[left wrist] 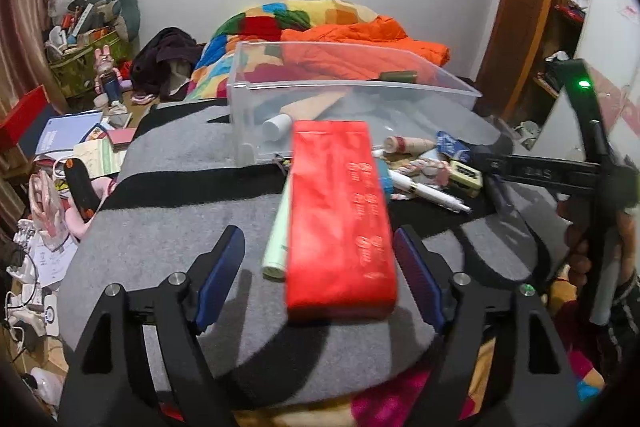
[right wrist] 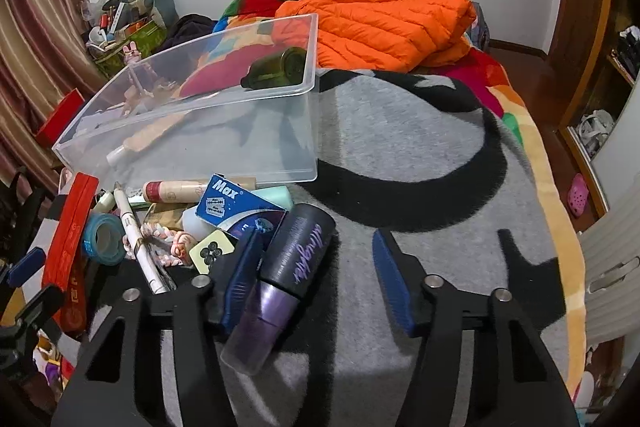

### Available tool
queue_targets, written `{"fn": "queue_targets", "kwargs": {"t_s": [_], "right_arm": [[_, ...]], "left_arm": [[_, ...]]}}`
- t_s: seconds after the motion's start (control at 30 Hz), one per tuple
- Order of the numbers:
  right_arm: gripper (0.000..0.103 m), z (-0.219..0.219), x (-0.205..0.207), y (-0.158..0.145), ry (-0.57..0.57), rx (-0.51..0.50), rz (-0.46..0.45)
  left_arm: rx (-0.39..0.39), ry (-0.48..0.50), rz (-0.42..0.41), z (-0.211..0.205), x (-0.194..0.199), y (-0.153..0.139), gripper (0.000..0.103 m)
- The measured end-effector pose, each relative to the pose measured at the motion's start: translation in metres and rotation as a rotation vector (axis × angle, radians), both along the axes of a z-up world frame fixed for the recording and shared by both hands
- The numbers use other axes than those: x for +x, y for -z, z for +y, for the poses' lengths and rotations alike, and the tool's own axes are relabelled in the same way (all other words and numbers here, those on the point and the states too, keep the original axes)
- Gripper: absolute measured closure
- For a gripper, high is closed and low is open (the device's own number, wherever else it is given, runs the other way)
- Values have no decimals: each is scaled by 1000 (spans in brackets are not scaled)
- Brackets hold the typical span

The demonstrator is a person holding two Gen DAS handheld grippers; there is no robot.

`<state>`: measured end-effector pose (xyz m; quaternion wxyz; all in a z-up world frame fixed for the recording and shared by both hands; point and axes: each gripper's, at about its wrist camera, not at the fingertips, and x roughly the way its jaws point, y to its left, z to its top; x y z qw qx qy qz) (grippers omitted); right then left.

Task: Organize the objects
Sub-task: 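Grasp the red pouch with the left tool while the right tool grasps the purple bottle, then drop the red pouch and purple bottle into the clear box with both tools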

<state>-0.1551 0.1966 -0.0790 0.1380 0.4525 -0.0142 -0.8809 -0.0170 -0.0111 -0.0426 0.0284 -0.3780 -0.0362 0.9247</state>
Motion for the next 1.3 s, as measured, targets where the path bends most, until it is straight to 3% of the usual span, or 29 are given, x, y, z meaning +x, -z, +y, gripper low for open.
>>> {"fn": "queue_targets", "kwargs": {"t_s": [0.1,0.3,0.4,0.5,0.7,0.97,1.3], "right_arm": [[58,-1,-1,1,-2,-9,-2],[79,-5,4,0,-13,8,19],[80,-3,9,-2,-15,10,25],[80,1,15,-5,-13,5,36],[80,11,31,-17,-14,-23,66],[80,15,41,-42,-23,-65,119],[80,1,30,-84,-66,-101,215]], "left_arm": [[-23,9,8,6,4,0,18],[-25,13,-40,10,-2,13,19],[-60,7,-14,14,-1,12,38],[-66,22,-2,17,0,11,48],[-69,35,30,18,8,4,48],[-62,14,121,11,21,-34,48],[-49,-28,198,-3,-8,-74,48]]}}
